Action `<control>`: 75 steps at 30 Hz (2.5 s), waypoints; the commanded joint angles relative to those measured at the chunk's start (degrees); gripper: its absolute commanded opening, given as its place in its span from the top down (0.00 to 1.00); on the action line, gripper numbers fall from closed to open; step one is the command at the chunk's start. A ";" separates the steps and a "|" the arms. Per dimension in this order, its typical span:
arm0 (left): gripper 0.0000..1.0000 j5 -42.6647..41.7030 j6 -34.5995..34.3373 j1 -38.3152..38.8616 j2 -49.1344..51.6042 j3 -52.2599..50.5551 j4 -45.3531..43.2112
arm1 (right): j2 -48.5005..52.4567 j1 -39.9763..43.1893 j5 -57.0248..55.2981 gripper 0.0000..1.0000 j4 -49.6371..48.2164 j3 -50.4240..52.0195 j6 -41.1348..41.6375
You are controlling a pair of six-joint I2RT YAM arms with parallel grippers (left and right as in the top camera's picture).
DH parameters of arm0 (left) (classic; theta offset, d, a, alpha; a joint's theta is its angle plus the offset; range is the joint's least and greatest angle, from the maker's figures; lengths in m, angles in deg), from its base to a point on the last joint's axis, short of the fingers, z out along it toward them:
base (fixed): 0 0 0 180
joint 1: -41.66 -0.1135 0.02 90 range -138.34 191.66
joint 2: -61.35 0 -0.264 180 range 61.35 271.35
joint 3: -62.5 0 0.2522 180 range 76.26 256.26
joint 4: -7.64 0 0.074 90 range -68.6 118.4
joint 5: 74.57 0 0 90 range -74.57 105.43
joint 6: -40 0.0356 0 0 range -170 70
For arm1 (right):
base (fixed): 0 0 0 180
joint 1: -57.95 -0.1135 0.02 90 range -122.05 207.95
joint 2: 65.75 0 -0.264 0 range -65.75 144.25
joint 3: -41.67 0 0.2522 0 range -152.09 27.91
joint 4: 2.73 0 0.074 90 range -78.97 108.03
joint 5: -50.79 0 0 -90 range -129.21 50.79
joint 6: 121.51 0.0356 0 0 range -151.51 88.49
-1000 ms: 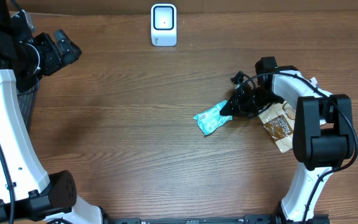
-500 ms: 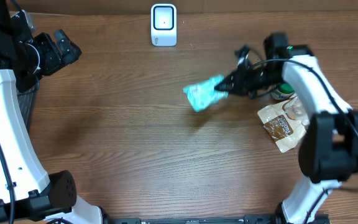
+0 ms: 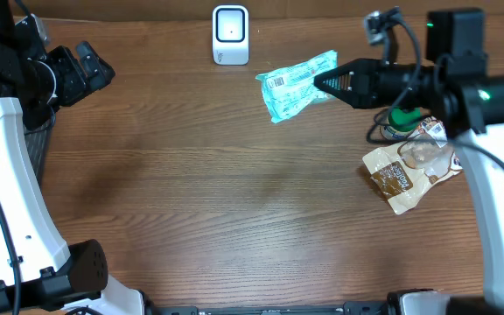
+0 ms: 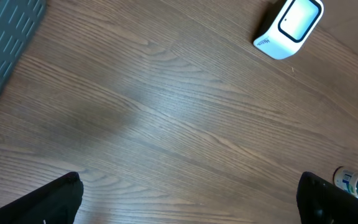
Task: Scan the item barcode
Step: 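Raise the tissue pack and hold it in front of the scanner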
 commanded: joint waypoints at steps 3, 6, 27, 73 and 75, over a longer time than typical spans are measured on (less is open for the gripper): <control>0.00 -0.31 0.66 -0.09 0.50 0.17 0.15 | -6.88 1.20 -1.16 0.96 -0.39 -1.55 4.35; 0.00 -0.31 0.66 -0.09 0.50 0.17 0.15 | -7.61 1.18 -1.68 0.96 -0.17 -1.55 5.16; 0.00 -0.31 0.66 -0.09 0.50 0.17 0.15 | 14.01 -22.80 -71.01 0.96 -25.42 -1.53 -6.03; 0.00 -0.31 0.66 -0.09 0.50 0.17 0.15 | 51.69 -22.21 -58.69 0.96 -101.33 -1.60 -79.73; 0.00 -0.31 0.66 -0.09 0.50 0.17 0.15 | 51.69 -22.10 -58.69 0.96 -101.35 -1.60 -80.96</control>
